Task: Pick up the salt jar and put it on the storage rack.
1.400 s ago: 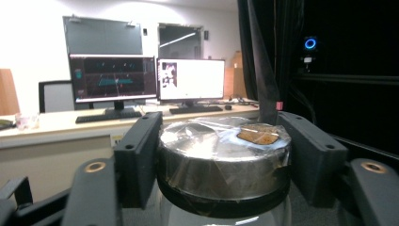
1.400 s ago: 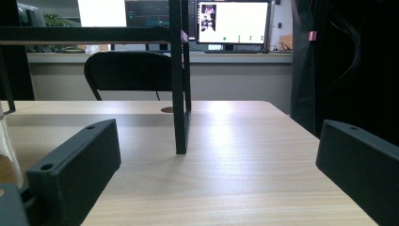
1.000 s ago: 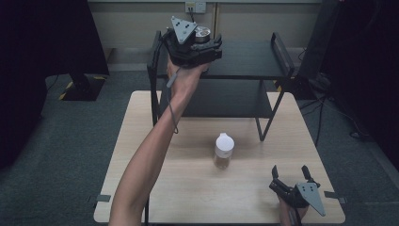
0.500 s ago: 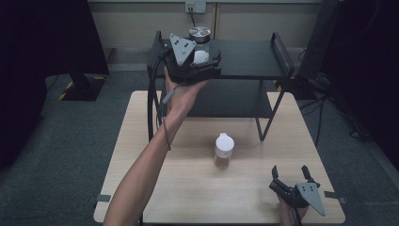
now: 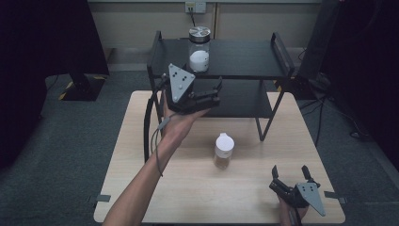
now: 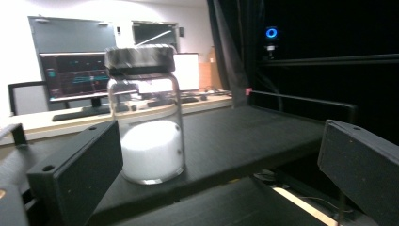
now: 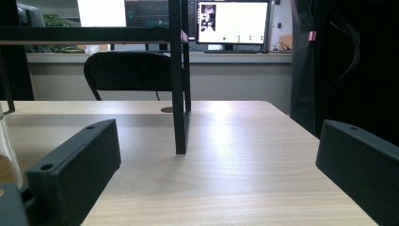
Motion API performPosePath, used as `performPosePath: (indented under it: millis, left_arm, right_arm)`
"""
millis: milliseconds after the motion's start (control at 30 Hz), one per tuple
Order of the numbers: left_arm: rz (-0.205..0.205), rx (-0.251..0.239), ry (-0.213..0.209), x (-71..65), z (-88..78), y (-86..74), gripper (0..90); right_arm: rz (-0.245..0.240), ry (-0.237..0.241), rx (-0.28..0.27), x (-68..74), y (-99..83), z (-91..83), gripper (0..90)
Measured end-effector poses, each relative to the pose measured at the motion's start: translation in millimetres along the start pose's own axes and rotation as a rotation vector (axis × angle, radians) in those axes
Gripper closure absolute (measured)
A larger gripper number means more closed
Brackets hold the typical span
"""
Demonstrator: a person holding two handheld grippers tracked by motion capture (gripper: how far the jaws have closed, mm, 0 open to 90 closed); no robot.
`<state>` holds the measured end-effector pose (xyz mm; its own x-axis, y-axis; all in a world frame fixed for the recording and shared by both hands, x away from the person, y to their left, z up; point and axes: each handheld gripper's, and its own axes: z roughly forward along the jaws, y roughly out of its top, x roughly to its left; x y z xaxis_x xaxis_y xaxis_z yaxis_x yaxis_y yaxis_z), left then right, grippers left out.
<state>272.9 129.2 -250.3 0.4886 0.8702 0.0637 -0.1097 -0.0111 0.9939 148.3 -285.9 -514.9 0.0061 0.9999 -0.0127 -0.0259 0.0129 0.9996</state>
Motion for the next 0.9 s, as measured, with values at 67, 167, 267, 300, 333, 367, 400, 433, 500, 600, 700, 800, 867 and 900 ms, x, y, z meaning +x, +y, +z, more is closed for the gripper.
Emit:
performPosePath:
  millis: [67, 167, 267, 300, 333, 367, 400, 433, 500, 600, 700, 800, 867, 900]
  left_arm:
    - [-0.004, 0.001, -0.007, -1.2, -6.6, -8.6, 0.0]
    - [-0.027, -0.002, -0.005, -2.9, -15.4, -21.9, 0.0]
    - [-0.045, 0.0, 0.0, -5.9, -26.0, -38.4, 0.0]
    - [-0.047, -0.006, 0.02, -10.2, -30.5, -45.8, 0.0]
    - [-0.047, -0.013, 0.025, -12.5, -35.0, -54.0, 0.0]
    - [-0.049, -0.005, 0.017, -12.0, -39.6, -60.4, 0.0]
    - [-0.057, 0.007, 0.021, -13.3, -44.1, -66.0, 0.0]
    - [-0.07, 0.008, 0.032, -15.1, -48.1, -73.0, 0.0]
    - [-0.092, 0.012, 0.057, -19.0, -55.3, -85.8, 0.0]
    - [-0.105, 0.028, 0.069, -22.1, -63.5, -100.4, 0.0]
    - [-0.105, 0.033, 0.072, -25.7, -70.5, -114.0, 0.0]
    - [-0.091, 0.049, 0.057, -28.2, -75.4, -123.8, 0.0]
    - [-0.095, 0.053, 0.038, -27.6, -77.0, -127.3, 0.0]
    - [-0.082, 0.07, 0.01, -27.4, -80.0, -132.6, 0.0]
  right_arm:
    - [0.0, -0.002, -0.001, 0.3, -0.1, -0.1, 0.0]
    - [0.0, -0.003, 0.0, 0.4, 0.1, 0.0, 0.0]
    - [0.0, -0.002, 0.0, 0.4, 0.0, 0.0, 0.0]
    - [0.0, -0.002, 0.0, 0.4, 0.0, 0.0, 0.0]
    - [0.0, -0.002, 0.0, 0.4, 0.0, 0.0, 0.0]
    - [-0.001, -0.002, 0.0, 0.4, 0.0, 0.0, 0.0]
    - [0.0, -0.002, 0.001, 0.3, 0.1, 0.0, 0.0]
    - [0.0, -0.002, 0.0, 0.3, 0.1, 0.0, 0.0]
    - [0.0, -0.001, 0.001, 0.2, 0.1, 0.0, 0.0]
    - [0.0, -0.001, 0.001, 0.1, 0.1, 0.0, 0.0]
    - [0.0, -0.001, 0.001, 0.1, 0.1, 0.0, 0.0]
    - [0.0, 0.003, 0.001, -0.5, 0.2, 0.1, 0.0]
    - [0.0, 0.005, 0.001, -1.0, 0.2, 0.1, 0.0]
    - [0.0, 0.005, 0.001, -1.0, 0.2, 0.1, 0.0]
